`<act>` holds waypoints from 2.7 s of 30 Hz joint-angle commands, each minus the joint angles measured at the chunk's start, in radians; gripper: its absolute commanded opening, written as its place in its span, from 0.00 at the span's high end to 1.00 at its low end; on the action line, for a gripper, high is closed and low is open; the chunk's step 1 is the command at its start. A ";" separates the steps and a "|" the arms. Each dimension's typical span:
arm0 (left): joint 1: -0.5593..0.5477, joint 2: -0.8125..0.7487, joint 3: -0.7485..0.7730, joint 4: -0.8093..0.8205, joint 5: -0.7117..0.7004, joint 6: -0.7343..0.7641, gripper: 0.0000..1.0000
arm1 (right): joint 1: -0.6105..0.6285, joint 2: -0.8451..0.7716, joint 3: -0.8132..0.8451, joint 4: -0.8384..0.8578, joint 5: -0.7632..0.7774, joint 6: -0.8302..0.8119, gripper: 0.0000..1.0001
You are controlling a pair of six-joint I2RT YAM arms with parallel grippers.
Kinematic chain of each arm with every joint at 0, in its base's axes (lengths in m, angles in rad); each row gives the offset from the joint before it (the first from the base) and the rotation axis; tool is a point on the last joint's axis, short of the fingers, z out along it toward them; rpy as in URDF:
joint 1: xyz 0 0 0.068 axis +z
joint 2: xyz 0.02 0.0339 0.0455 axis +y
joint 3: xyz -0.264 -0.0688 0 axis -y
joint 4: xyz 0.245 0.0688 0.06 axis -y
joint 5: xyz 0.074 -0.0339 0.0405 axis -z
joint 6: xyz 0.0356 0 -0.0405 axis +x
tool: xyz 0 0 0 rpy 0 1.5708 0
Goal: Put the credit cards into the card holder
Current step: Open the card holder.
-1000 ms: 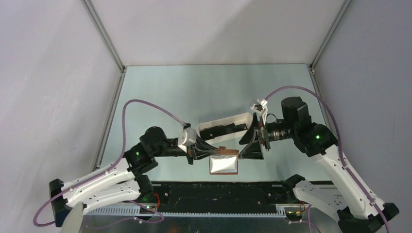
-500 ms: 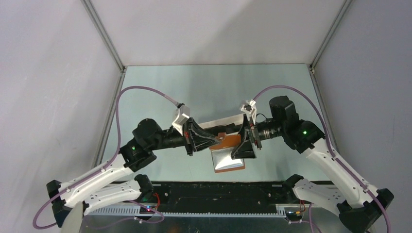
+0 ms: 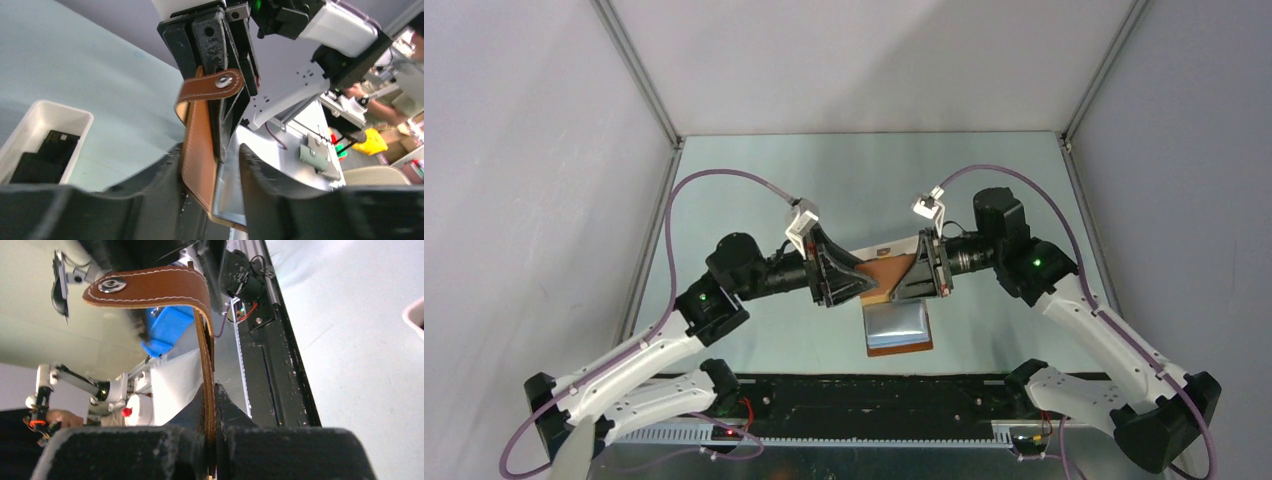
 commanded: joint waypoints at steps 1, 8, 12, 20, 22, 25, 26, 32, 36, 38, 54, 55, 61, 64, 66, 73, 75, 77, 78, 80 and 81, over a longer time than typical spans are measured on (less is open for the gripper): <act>0.034 -0.044 -0.011 -0.051 -0.057 -0.034 0.29 | -0.073 0.008 -0.004 0.039 -0.008 0.122 1.00; 0.075 -0.178 -0.136 -0.069 -0.129 -0.090 0.04 | -0.158 0.025 -0.005 0.065 -0.077 0.243 1.00; 0.082 -0.210 -0.173 -0.056 -0.111 -0.109 0.02 | -0.182 0.030 -0.005 0.064 -0.081 0.282 1.00; 0.083 -0.122 -0.165 -0.007 -0.011 -0.107 0.03 | -0.192 0.042 -0.005 0.065 -0.072 0.327 1.00; 0.082 -0.089 -0.146 -0.002 0.007 -0.102 0.03 | -0.193 0.047 -0.005 0.064 -0.072 0.332 1.00; 0.082 -0.057 -0.123 0.006 0.019 -0.096 0.03 | -0.194 0.049 -0.005 0.058 -0.067 0.330 1.00; 0.082 -0.047 -0.118 0.012 0.021 -0.095 0.03 | -0.193 0.050 -0.005 0.055 -0.067 0.330 1.00; 0.080 -0.035 -0.110 0.053 0.035 -0.116 0.05 | -0.194 0.056 -0.005 0.018 -0.059 0.289 1.00; 0.082 -0.054 -0.109 0.061 0.033 -0.112 0.05 | -0.193 0.062 -0.005 -0.012 -0.052 0.259 1.00; 0.083 -0.057 -0.107 0.069 0.034 -0.116 0.05 | -0.192 0.063 -0.005 -0.018 -0.052 0.248 1.00; 0.077 0.036 -0.131 0.212 -0.019 -0.135 0.19 | -0.166 0.041 -0.005 0.062 -0.090 0.296 0.94; 0.076 0.038 -0.134 0.223 -0.030 -0.138 0.20 | -0.160 0.039 -0.005 0.063 -0.095 0.290 0.93; 0.077 0.092 -0.117 0.287 -0.018 -0.191 0.63 | -0.150 0.037 -0.005 0.058 -0.094 0.276 0.90; 0.076 0.141 -0.101 0.296 0.030 -0.221 0.86 | -0.152 0.031 -0.005 0.100 -0.085 0.307 0.83; 0.076 0.157 -0.093 0.300 0.054 -0.235 0.98 | -0.162 0.020 -0.005 0.120 -0.068 0.321 0.67; 0.083 0.101 -0.125 0.300 -0.017 -0.264 1.00 | -0.332 -0.085 -0.005 0.036 0.020 0.247 0.17; 0.088 0.074 -0.141 0.300 -0.047 -0.270 1.00 | -0.403 -0.119 -0.005 -0.019 0.024 0.205 0.11; 0.088 0.055 -0.151 0.300 -0.067 -0.278 1.00 | -0.449 -0.138 -0.005 -0.077 0.009 0.164 0.08; 0.089 0.050 -0.154 0.300 -0.077 -0.281 1.00 | -0.459 -0.142 -0.005 -0.089 -0.003 0.137 0.08; 0.091 0.040 -0.154 0.300 -0.087 -0.291 1.00 | -0.461 -0.145 -0.015 -0.109 -0.031 0.111 0.07; 0.091 0.035 -0.151 0.301 -0.090 -0.296 1.00 | -0.461 -0.152 -0.025 -0.083 -0.041 0.122 0.07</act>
